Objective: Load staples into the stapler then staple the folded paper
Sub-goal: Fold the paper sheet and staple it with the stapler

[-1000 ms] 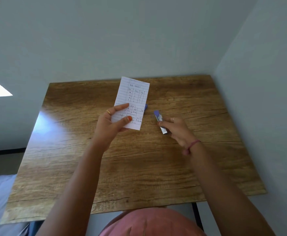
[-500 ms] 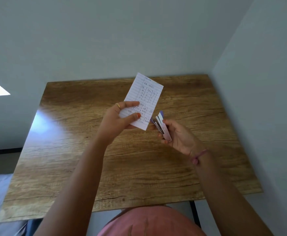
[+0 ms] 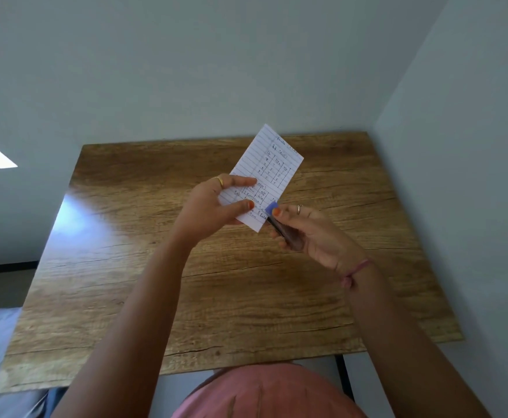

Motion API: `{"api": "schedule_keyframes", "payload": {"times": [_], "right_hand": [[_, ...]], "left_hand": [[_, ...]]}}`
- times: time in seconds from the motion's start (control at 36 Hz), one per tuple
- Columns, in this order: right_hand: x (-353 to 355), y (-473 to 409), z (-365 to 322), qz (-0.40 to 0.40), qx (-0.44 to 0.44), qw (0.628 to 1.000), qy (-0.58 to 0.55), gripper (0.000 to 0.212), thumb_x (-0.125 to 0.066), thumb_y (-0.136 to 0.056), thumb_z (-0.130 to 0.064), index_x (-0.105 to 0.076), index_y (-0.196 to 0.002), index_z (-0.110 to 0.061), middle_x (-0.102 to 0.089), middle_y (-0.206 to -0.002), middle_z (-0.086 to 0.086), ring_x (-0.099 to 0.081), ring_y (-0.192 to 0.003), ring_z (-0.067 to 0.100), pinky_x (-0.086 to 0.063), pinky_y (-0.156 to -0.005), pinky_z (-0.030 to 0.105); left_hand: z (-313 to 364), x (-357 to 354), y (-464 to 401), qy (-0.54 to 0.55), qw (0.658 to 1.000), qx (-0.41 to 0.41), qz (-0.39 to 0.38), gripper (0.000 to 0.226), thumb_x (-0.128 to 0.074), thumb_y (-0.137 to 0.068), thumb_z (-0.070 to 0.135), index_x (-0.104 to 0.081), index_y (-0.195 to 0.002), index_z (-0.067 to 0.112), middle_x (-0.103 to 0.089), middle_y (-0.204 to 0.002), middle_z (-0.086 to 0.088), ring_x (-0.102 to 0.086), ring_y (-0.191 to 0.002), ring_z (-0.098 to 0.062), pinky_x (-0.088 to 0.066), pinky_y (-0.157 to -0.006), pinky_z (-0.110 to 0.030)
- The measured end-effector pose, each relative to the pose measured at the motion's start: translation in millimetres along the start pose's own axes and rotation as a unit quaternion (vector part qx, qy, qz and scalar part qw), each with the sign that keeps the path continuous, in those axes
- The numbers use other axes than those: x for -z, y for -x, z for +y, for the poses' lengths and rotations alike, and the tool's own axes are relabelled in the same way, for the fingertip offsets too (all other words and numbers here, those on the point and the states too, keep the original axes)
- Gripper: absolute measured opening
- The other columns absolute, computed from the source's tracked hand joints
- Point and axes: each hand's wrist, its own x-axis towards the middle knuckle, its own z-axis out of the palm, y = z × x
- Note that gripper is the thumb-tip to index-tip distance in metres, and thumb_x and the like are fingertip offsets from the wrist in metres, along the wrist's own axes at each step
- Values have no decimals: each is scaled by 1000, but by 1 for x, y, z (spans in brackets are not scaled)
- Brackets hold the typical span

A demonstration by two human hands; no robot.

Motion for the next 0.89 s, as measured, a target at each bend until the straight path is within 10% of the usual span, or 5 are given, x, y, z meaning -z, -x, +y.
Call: {"api": "schedule_keyframes", "payload": {"times": [0.5,0.67,0.89], "right_hand": [[-7,-8,-6,-16,-49,998,-39,33,-73,-74,-21,-68,-103,-6,-75,-88,10,-73,-79,14,-57,-67,24],[-11,-11,-6,-12,-38,997,-61,28,-73,-74,-21,-72,-99,-10,-76,-94,7,-72,-81,14,-58,-69,25],[-18,-14,-2,4,-3,1000,-16,41,-77,-70,-28,-70,-103,-4,-74,-87,2,-69,-75,10,-55,-66,23]], "left_hand": [[5,3,-8,-29,998,-49,-12,53,-74,-81,12,-56,-118,45,-59,-121,1,-69,-86,-1,-56,-60,-19],[-11,-8,1,296,952,-46,65,102,-73,-79,27,0,-149,42,-69,-111,-10,-69,-99,-28,-58,-73,-38],[-22,-48,24,345,938,16,9,53,-78,-73,39,-61,-114,9,-70,-110,-10,-67,-101,-26,-54,-83,-38]]}}
